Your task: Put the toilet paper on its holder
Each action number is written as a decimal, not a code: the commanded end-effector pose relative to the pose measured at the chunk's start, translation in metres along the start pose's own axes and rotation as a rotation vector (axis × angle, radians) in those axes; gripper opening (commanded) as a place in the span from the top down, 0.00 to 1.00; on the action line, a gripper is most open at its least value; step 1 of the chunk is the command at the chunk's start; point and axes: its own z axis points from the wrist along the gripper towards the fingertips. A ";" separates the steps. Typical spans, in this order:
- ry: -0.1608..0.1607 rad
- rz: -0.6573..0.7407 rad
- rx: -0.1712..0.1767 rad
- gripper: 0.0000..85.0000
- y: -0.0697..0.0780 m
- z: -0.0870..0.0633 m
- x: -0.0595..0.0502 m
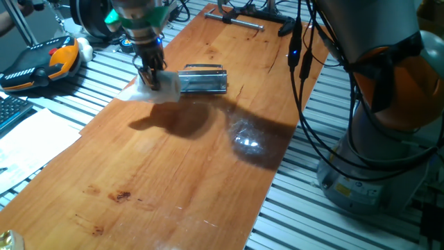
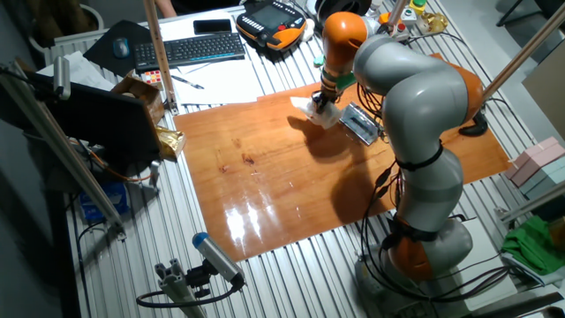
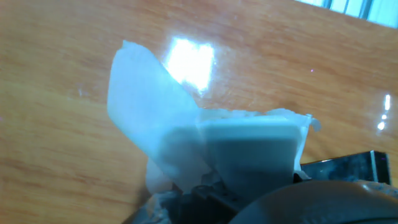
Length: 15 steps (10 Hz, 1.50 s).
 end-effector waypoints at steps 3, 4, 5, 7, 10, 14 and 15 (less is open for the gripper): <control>-0.021 -0.007 0.005 0.64 -0.013 0.001 -0.001; -0.015 0.002 0.003 0.65 -0.013 0.001 -0.001; -0.006 0.009 -0.003 0.68 -0.013 0.000 -0.001; 0.030 -0.010 -0.038 0.84 -0.011 -0.002 0.000; 0.071 -0.013 -0.065 0.99 -0.011 -0.002 0.000; 0.093 0.019 -0.021 0.99 -0.011 -0.002 0.000; 0.089 0.016 -0.018 0.99 -0.011 -0.002 0.000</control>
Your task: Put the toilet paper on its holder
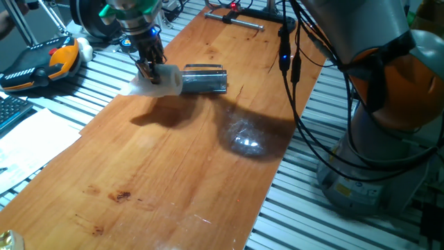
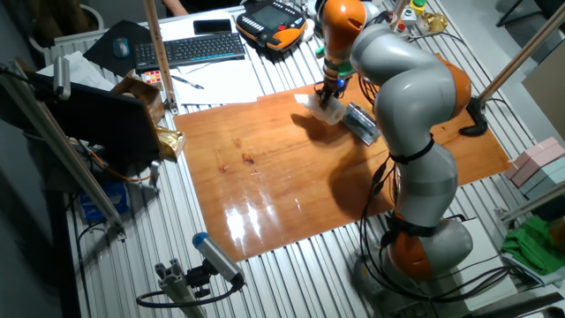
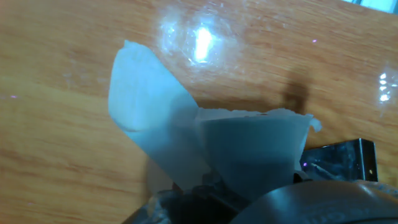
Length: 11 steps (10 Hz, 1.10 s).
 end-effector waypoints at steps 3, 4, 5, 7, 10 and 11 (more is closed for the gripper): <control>-0.014 -0.048 -0.007 0.99 -0.015 0.004 -0.012; -0.021 -0.058 -0.015 0.99 -0.023 0.008 -0.018; -0.031 -0.067 -0.011 0.99 -0.030 0.012 -0.024; -0.042 -0.092 0.010 0.98 -0.042 0.014 -0.029; -0.068 -0.128 0.024 0.98 -0.068 0.021 -0.036; -0.065 -0.136 0.025 0.98 -0.076 0.021 -0.037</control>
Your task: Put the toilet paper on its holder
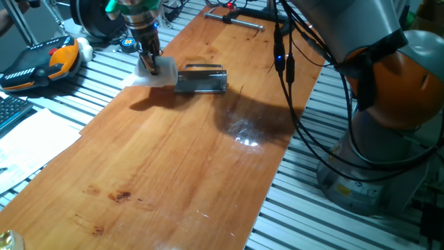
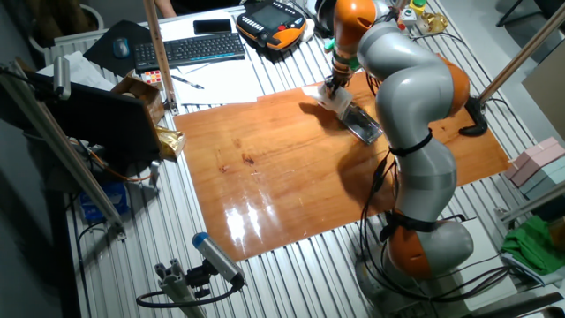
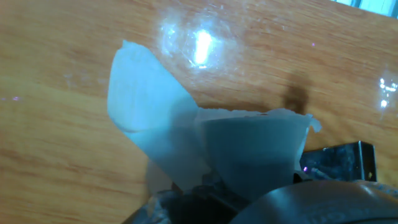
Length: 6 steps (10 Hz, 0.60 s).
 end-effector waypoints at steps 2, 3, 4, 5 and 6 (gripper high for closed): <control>0.007 -0.016 -0.001 0.98 -0.010 0.000 0.004; 0.006 -0.018 -0.004 0.98 -0.013 0.003 0.009; 0.001 -0.020 -0.008 0.98 -0.016 0.006 0.012; 0.002 -0.023 -0.012 0.99 -0.018 0.009 0.015; 0.007 -0.026 -0.016 0.99 -0.020 0.010 0.019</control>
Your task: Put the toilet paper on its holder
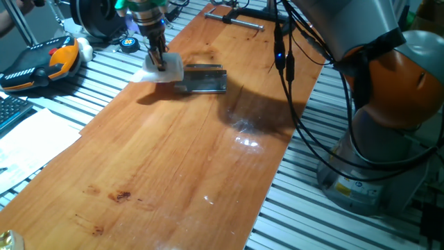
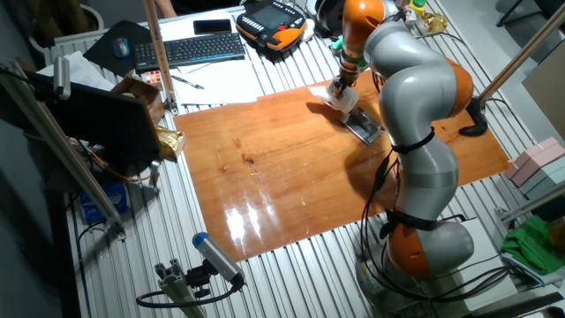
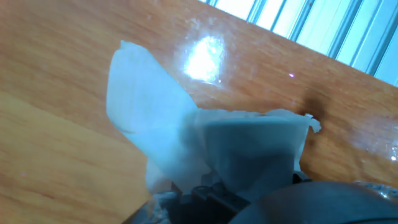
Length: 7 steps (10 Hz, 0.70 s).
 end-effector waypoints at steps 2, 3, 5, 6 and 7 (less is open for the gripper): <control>0.012 0.004 -0.006 0.99 0.001 0.000 0.003; 0.012 0.004 -0.005 0.99 0.001 0.000 0.006; 0.018 0.006 -0.007 0.99 0.001 0.000 0.012; 0.019 0.009 -0.008 0.99 0.001 0.000 0.016; 0.019 0.011 -0.005 0.99 0.001 0.000 0.020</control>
